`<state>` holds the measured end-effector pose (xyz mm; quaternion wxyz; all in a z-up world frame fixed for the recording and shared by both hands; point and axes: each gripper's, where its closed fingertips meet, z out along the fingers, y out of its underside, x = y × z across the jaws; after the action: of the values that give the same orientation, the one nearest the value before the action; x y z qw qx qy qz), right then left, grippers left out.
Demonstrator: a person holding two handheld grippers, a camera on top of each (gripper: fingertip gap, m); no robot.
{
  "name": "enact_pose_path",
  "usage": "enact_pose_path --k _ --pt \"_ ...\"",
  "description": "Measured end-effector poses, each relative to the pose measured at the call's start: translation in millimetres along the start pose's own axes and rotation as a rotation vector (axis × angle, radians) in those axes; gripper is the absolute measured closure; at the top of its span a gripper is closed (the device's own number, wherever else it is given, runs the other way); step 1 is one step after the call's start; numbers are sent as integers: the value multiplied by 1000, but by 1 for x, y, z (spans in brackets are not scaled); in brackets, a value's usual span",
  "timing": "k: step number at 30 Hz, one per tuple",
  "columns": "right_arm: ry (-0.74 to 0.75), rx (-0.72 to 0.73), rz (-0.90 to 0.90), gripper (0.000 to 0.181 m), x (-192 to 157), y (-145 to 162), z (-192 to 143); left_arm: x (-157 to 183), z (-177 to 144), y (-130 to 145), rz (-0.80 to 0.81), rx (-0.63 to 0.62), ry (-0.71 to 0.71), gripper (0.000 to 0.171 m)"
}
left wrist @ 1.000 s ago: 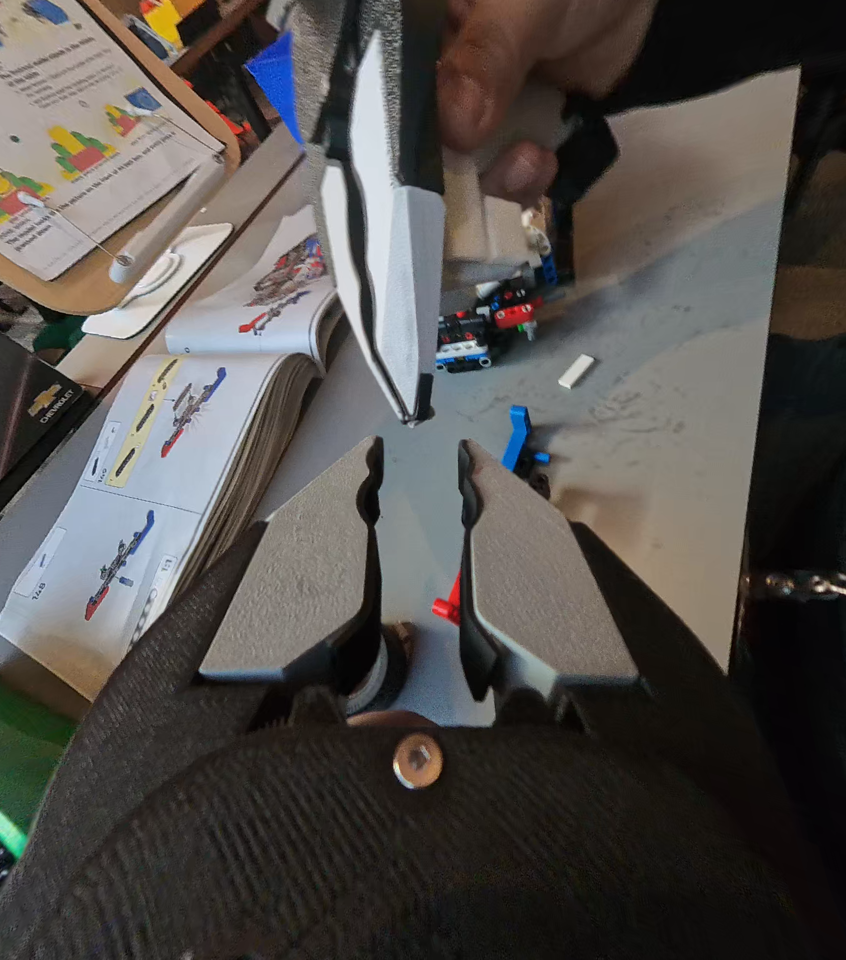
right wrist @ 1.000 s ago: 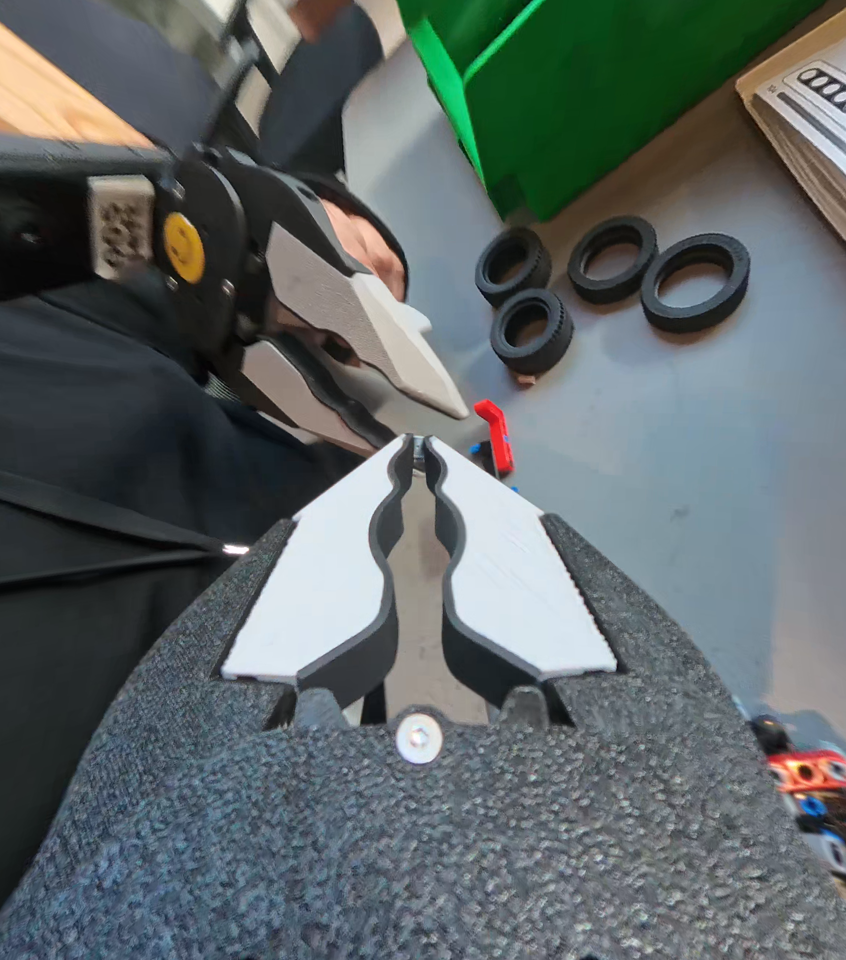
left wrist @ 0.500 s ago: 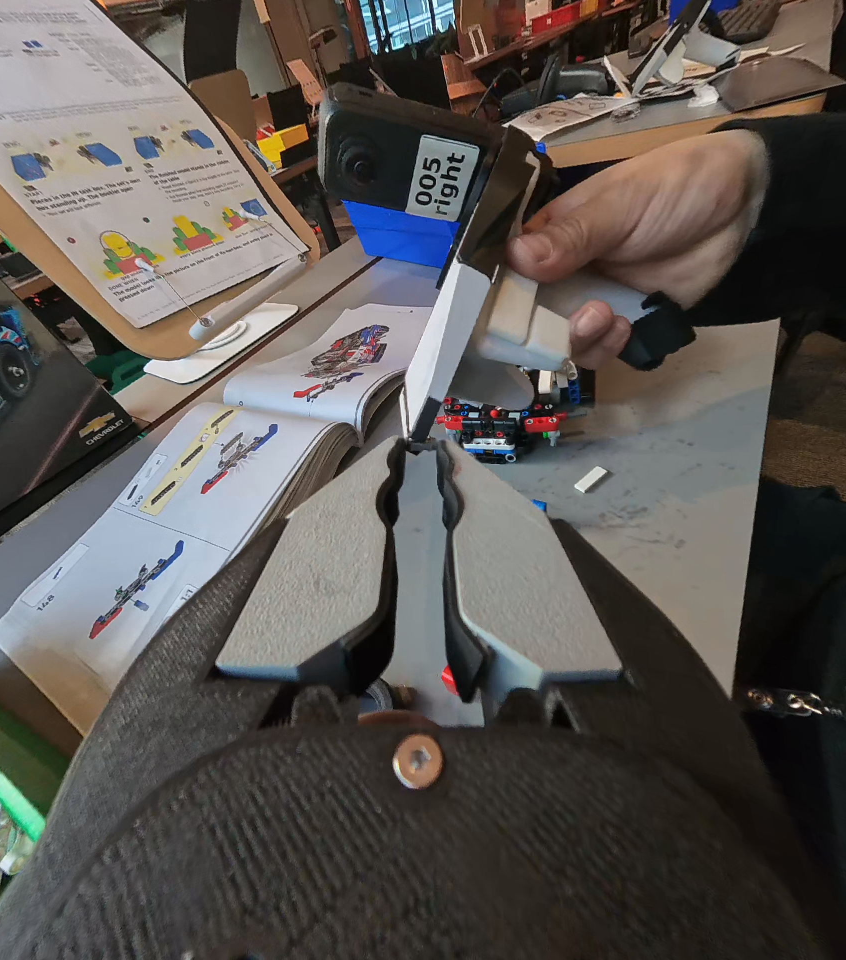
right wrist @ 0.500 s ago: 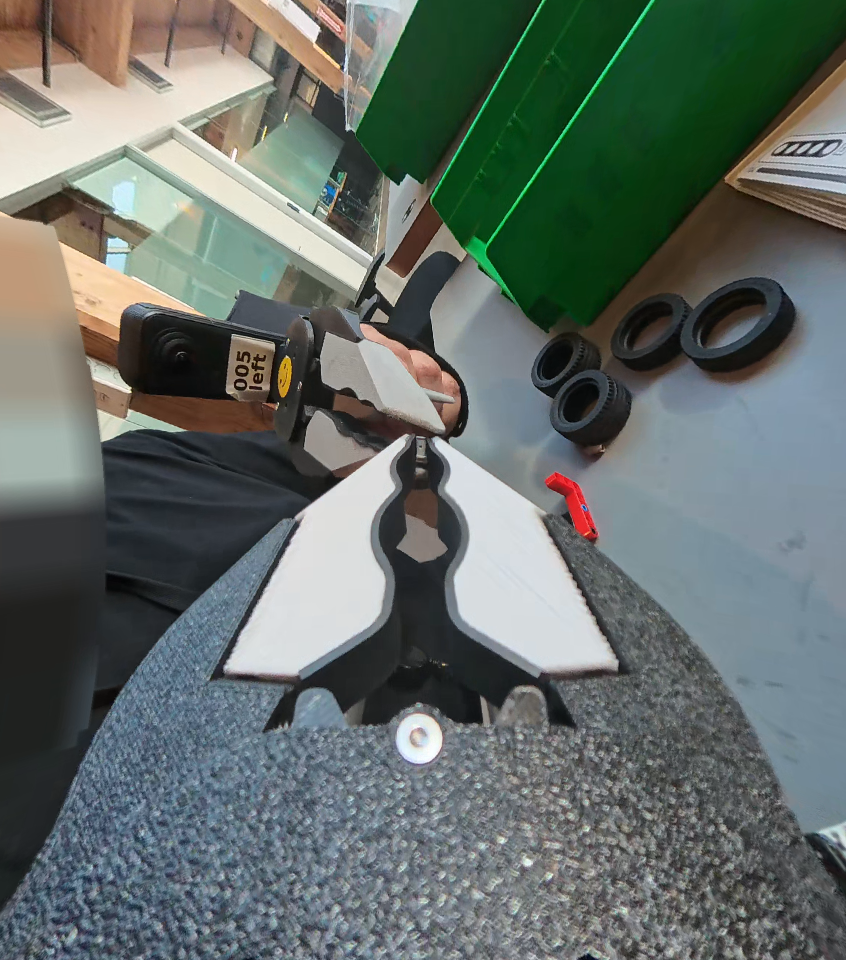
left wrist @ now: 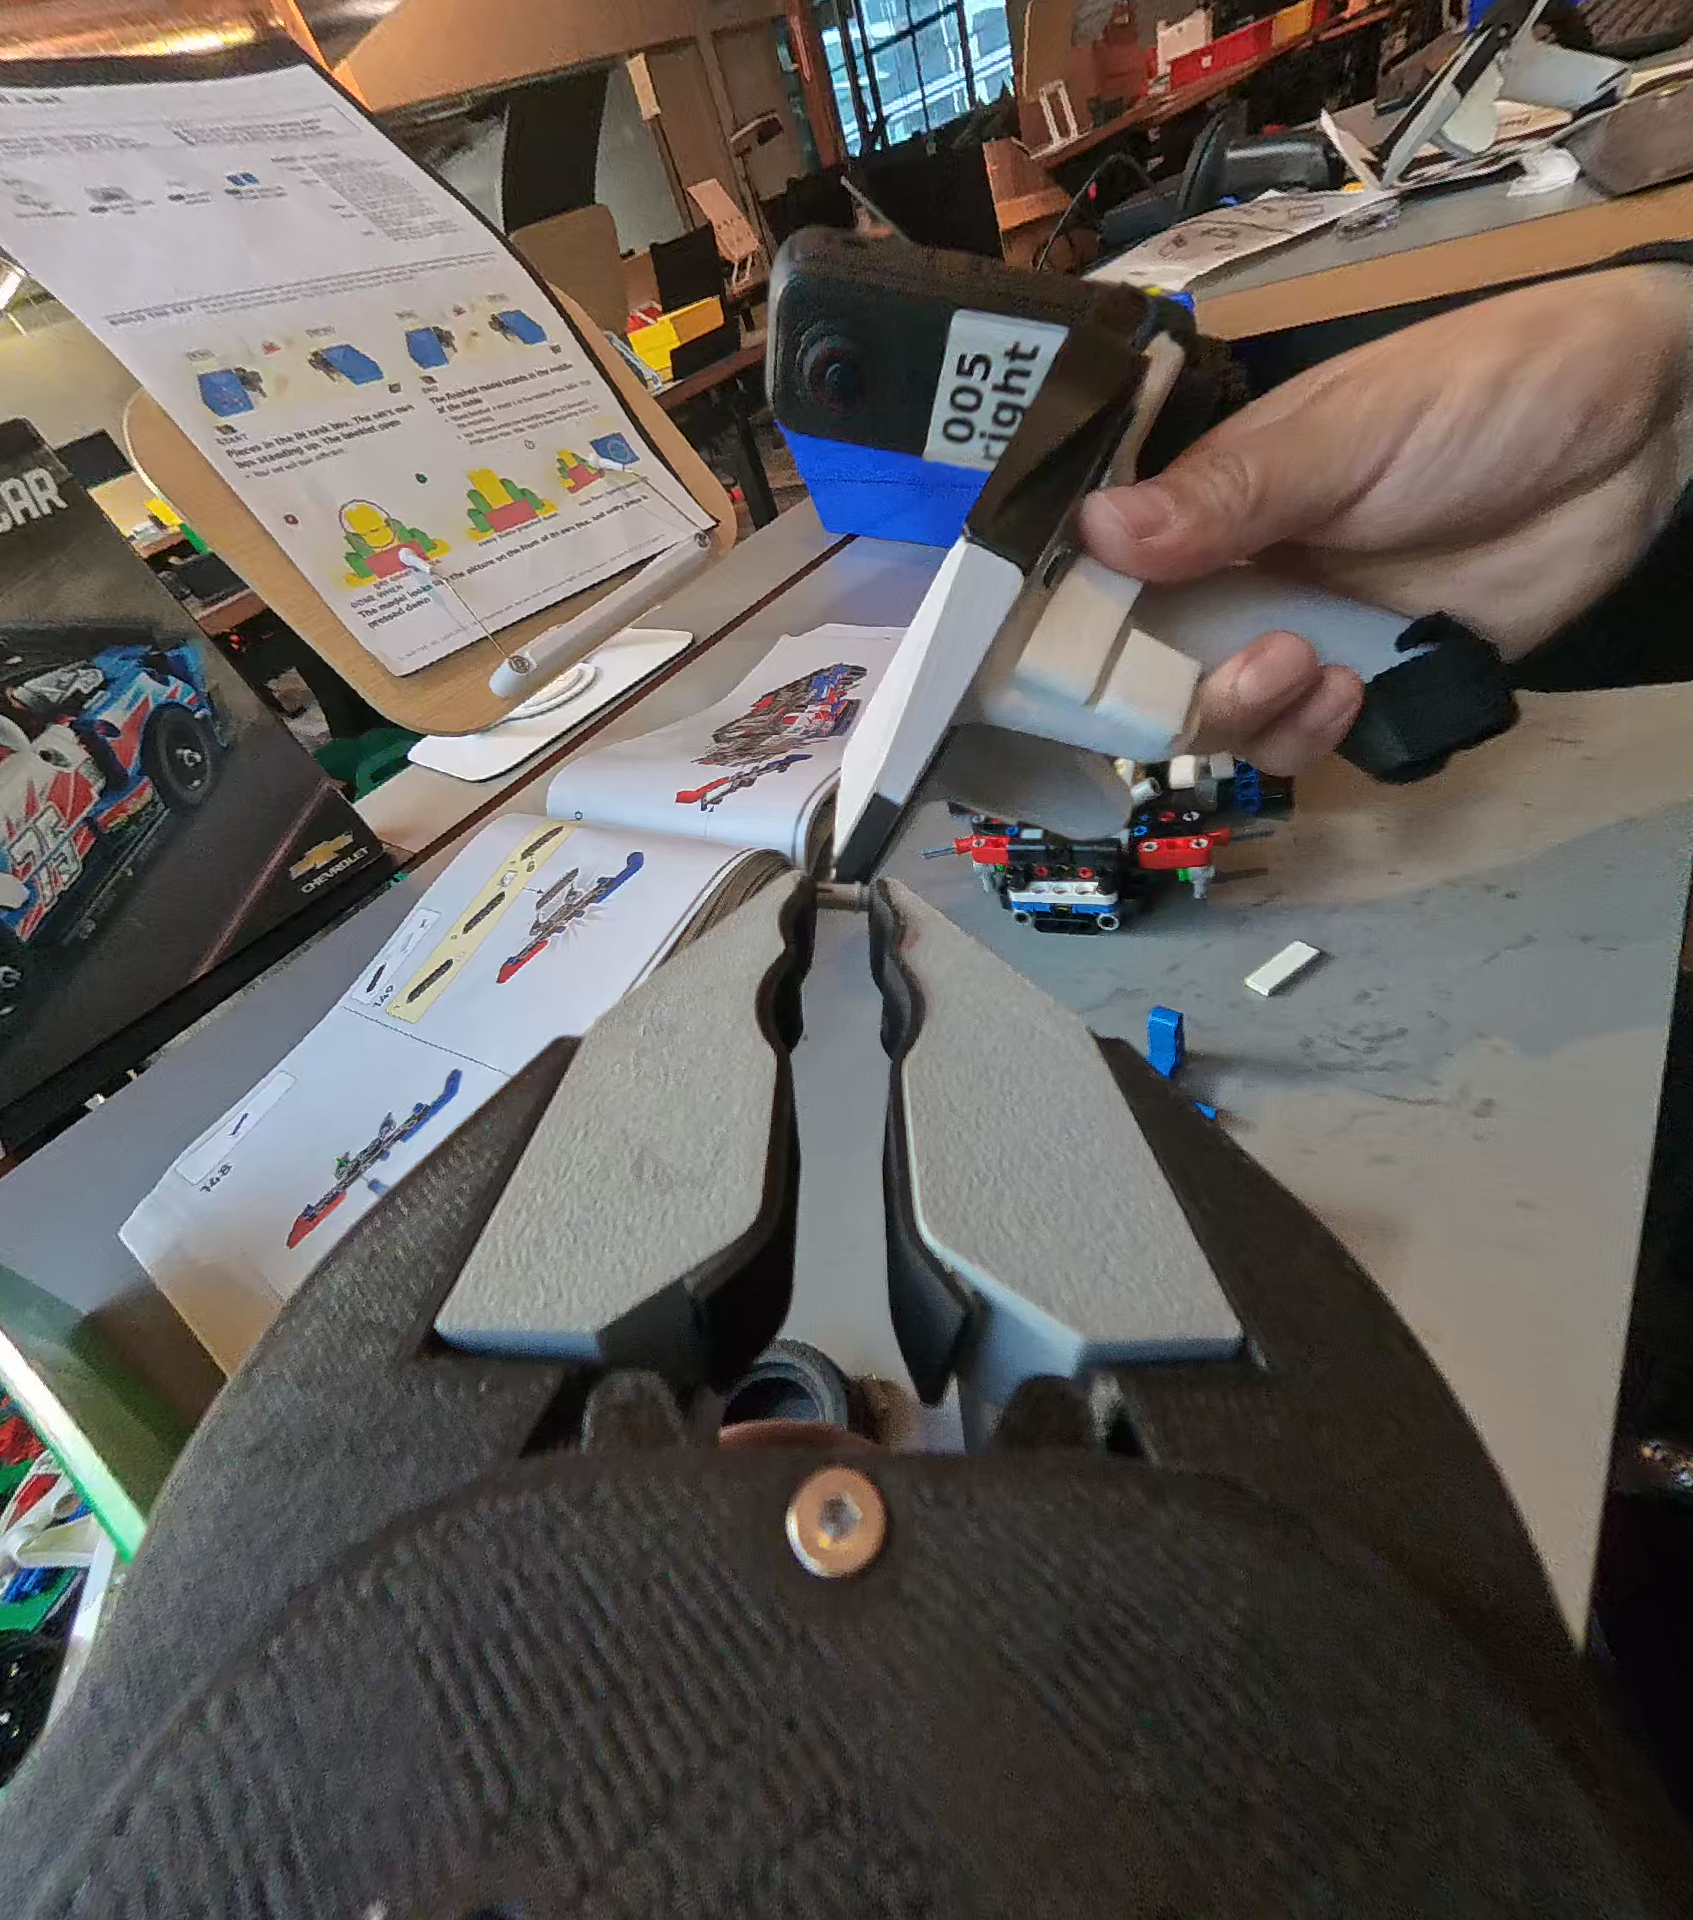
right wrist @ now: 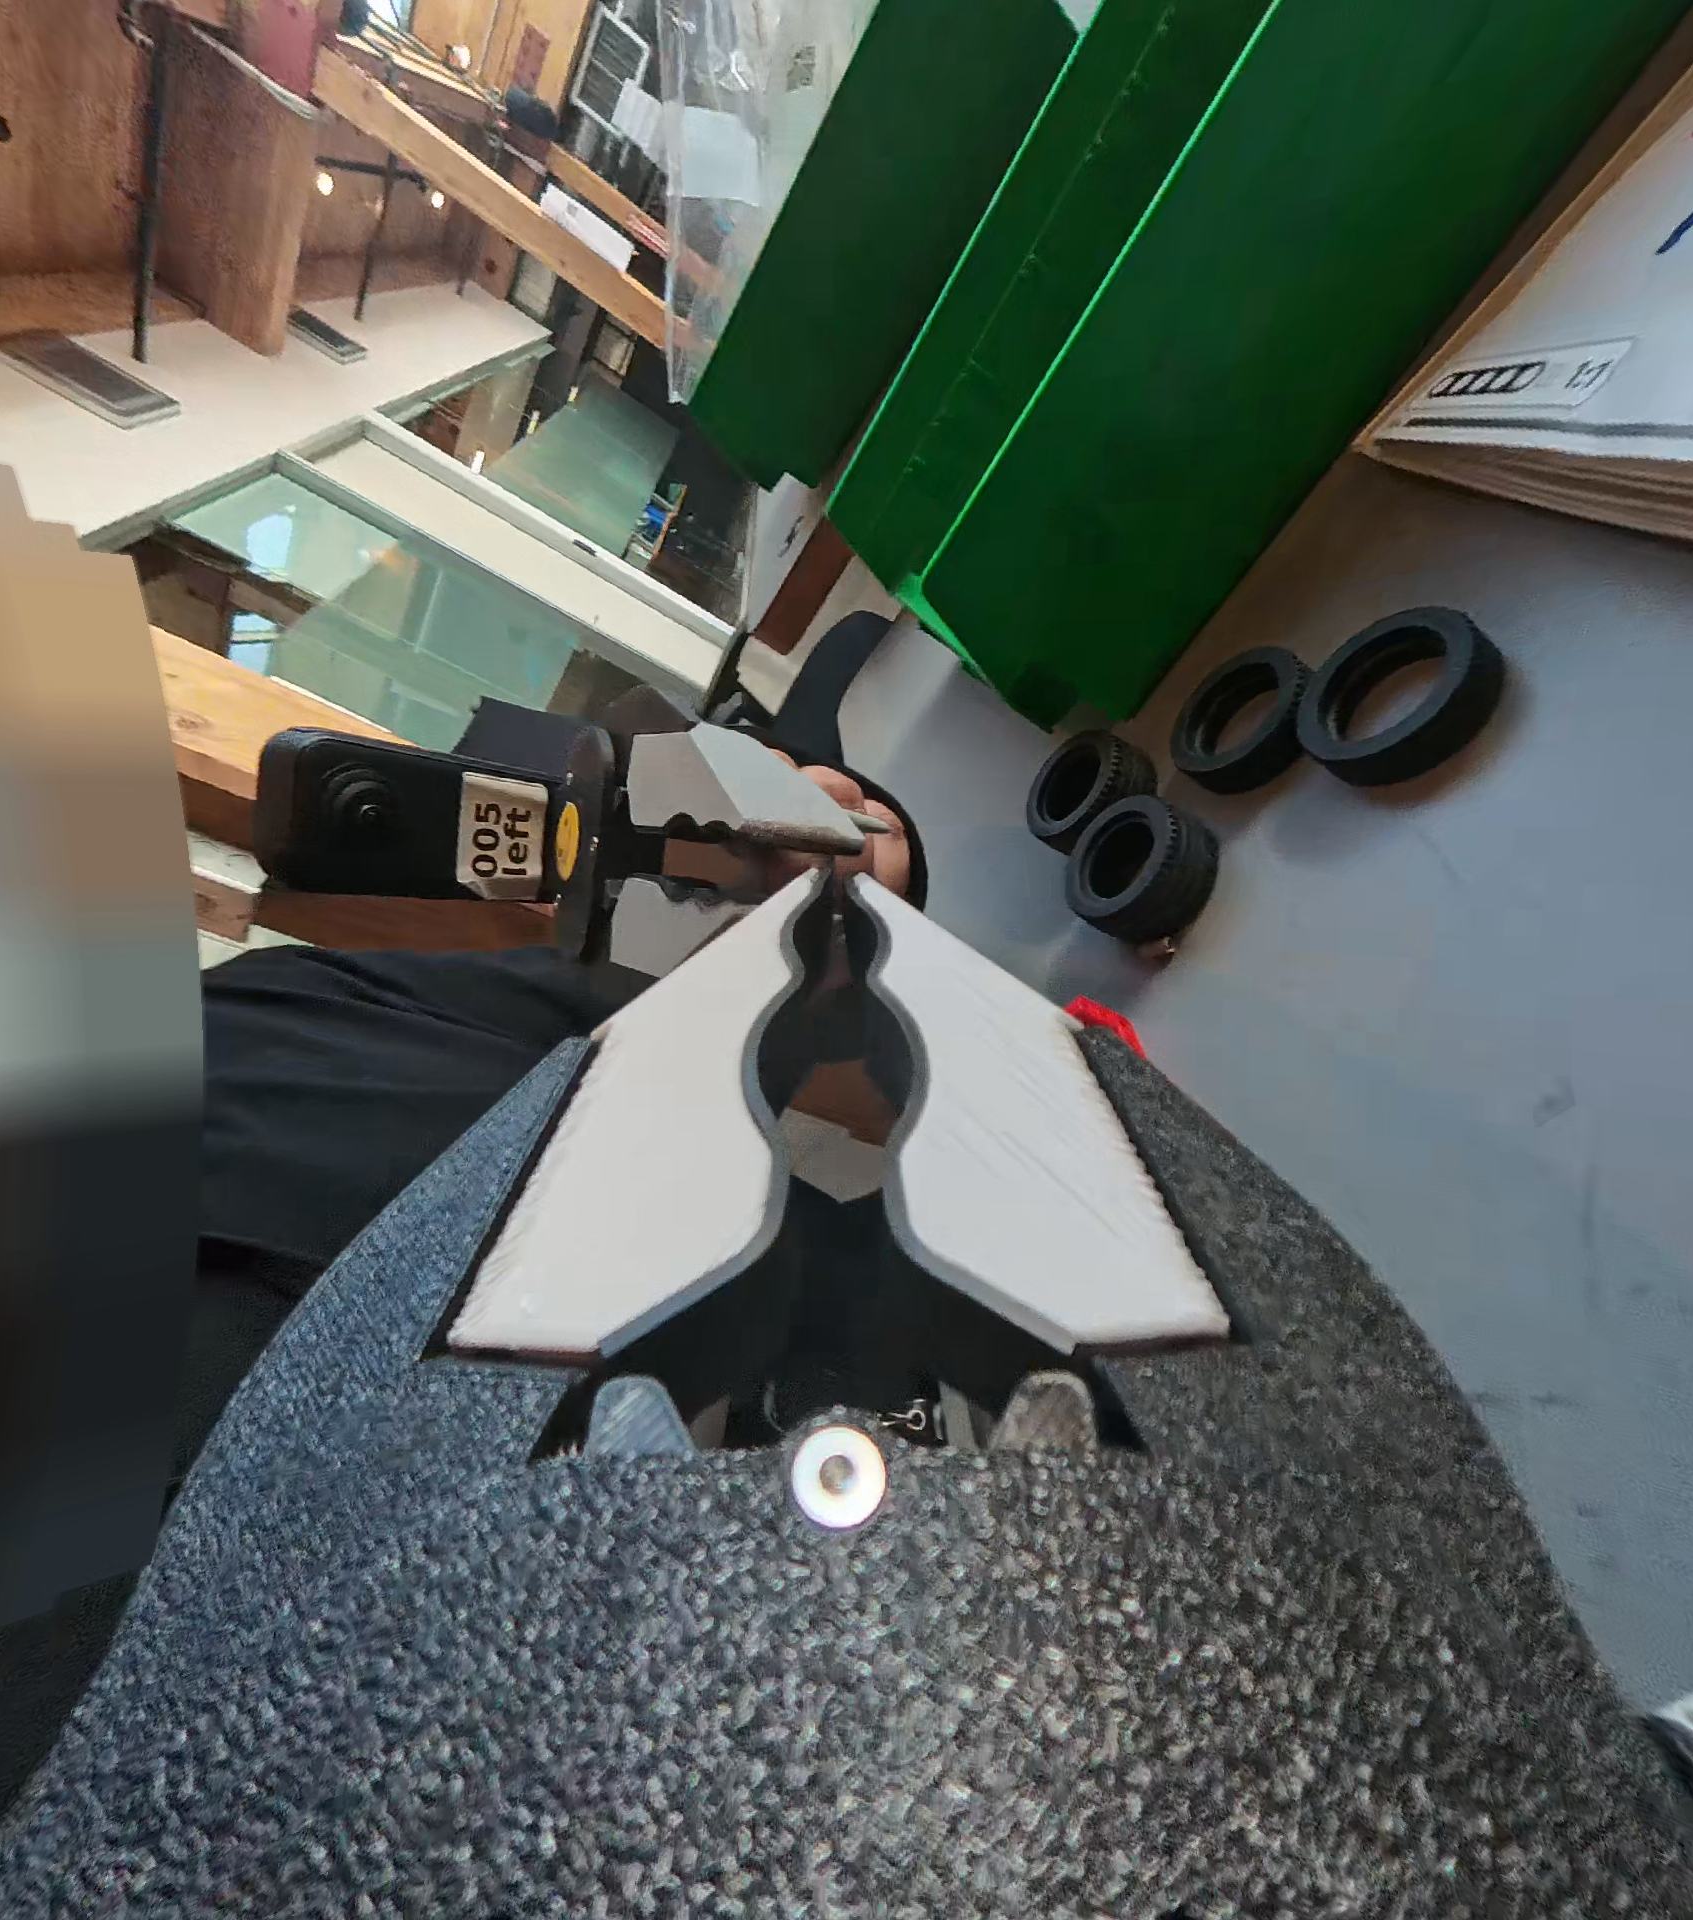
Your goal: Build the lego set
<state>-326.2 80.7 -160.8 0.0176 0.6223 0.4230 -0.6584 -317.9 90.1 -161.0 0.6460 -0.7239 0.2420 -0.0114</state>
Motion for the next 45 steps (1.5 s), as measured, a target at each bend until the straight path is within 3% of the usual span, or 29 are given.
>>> enact_pose_path --k 5,12,16,22,28,35,40,45 --pt "50 20 -61 177 3 -2 -8 -3 1 2 -13 3 4 164" --pt "-6 -23 -59 170 -6 15 -3 20 0 -4 107 70 51 164" --pt "28 68 -187 166 -25 13 -22 27 -9 0 157 81 72 164" --pt "393 182 -624 157 -25 24 -84 28 -27 17 101 64 58 164" --pt "578 285 -806 157 -6 48 -131 40 -31 29 -50 -9 116 164" --pt "587 318 -933 163 13 60 -162 55 -25 9 -176 14 131 164" --pt "636 375 -1009 165 20 51 -182 94 -4 -22 -191 57 293 164" --pt "616 461 -1046 174 5 48 -194 126 22 -30 -187 -13 391 164"
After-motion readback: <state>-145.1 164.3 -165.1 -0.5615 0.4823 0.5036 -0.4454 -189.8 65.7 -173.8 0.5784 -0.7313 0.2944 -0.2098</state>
